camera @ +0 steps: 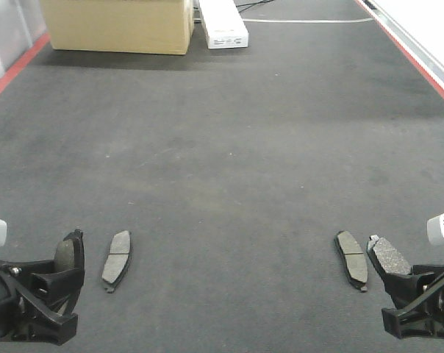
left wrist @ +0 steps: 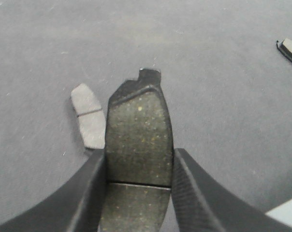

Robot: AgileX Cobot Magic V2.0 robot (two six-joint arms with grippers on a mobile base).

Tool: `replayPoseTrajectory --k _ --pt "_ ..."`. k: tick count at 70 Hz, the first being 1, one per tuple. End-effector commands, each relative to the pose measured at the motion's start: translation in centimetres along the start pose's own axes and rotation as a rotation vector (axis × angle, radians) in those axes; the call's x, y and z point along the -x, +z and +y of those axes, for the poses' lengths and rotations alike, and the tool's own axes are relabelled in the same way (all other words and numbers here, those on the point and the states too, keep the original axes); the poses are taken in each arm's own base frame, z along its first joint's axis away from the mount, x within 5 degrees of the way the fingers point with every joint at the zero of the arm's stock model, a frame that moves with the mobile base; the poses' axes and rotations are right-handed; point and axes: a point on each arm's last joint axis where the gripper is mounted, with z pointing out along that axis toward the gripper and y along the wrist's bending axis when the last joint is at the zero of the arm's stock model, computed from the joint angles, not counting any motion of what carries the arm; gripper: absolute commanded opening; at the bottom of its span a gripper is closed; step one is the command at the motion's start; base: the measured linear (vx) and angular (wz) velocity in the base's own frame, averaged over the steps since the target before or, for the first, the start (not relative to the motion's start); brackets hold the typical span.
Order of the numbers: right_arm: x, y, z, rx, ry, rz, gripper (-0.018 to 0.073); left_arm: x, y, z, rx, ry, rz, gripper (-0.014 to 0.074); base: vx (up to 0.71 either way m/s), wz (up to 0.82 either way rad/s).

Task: Move and align brake pads A on conveyor
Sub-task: 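Lower both held pads toward the belt beside the placed pads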

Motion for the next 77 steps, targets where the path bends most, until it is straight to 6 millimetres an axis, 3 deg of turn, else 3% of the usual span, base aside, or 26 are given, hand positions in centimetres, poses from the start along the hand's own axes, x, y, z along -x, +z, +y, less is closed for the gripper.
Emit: replayPoseTrajectory --k 1,77 --pt "1.58 -0.68 0.05 0.004 -0.011 -0.112 0.0038 1.75 -0.54 -0.47 -0.034 -0.003 -0.123 0.0101 0.05 -0.08" --pt "1.58 -0.68 0.05 0.004 -0.011 -0.112 0.0038 1.76 -0.54 -0.47 -0.035 -0.003 -0.124 0.0101 0.0 -0.01"
